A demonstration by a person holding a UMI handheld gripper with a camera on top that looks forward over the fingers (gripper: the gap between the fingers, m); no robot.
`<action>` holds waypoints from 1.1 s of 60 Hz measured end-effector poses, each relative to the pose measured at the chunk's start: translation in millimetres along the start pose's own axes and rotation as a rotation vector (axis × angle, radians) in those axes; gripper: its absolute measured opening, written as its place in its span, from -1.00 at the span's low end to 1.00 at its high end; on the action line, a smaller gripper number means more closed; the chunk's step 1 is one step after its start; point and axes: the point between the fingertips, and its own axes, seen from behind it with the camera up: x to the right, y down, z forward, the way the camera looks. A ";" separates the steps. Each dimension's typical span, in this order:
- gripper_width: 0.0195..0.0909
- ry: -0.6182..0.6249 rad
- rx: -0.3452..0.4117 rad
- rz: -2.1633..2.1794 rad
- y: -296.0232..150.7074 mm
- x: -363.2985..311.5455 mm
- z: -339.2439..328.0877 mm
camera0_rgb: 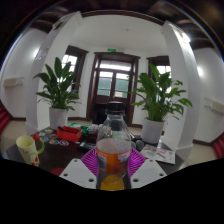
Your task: Pour water
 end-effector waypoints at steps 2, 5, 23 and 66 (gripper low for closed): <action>-0.62 0.001 -0.003 -0.038 -1.0 -1.0 0.3; -0.61 -0.008 -0.001 -0.116 -7.3 -6.5 0.4; -0.62 -0.067 0.044 -0.962 -46.8 -91.0 11.1; -0.60 0.006 0.198 -2.142 -60.2 -201.5 15.2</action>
